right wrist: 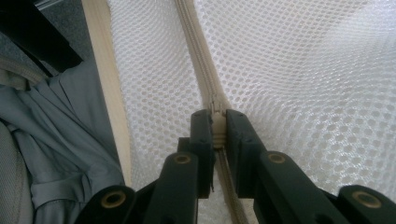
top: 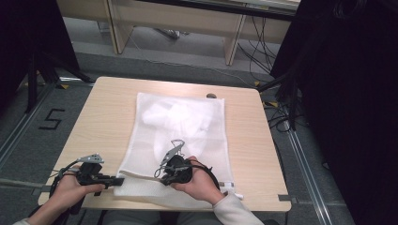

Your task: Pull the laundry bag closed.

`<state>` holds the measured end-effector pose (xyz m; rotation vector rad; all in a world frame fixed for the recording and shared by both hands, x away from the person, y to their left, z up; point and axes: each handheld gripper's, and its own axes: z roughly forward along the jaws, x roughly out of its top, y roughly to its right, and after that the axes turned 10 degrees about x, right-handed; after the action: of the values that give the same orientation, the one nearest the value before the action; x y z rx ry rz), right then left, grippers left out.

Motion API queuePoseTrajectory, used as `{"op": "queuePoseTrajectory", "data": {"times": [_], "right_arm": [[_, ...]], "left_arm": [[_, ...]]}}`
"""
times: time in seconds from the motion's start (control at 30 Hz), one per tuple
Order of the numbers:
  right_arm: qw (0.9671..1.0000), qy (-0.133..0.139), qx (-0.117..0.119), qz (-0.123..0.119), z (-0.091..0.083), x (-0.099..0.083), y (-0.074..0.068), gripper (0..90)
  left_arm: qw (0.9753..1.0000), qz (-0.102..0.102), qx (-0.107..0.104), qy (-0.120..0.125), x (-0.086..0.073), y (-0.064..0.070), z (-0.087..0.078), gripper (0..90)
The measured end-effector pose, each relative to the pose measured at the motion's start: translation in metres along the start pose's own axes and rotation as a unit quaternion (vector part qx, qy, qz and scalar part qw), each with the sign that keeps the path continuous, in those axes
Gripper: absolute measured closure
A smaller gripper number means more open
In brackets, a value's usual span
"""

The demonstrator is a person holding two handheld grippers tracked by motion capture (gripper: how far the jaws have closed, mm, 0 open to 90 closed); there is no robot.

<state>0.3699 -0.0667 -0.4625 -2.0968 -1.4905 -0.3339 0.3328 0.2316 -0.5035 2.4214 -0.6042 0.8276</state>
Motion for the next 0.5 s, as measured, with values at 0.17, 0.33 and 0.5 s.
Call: {"op": "queuePoseTrajectory", "data": {"times": [0.17,0.33,0.5], "right_arm": [[1.0000,-0.001,-0.001,0.001,-0.0022,-0.0017,0.0003,82.2],[1.0000,-0.001,-0.004,0.009,-0.0038,-0.0036,-0.0020,82.2],[1.0000,-0.001,-0.002,0.000,-0.0044,-0.0041,-0.0008,82.2]], "left_arm": [[1.0000,0.000,0.001,0.000,0.0000,-0.0004,0.0001,85.3],[1.0000,-0.001,0.001,0.000,0.0001,0.0000,0.0003,85.4],[1.0000,0.000,0.002,-0.001,-0.0001,-0.0004,0.0000,85.3]]}}
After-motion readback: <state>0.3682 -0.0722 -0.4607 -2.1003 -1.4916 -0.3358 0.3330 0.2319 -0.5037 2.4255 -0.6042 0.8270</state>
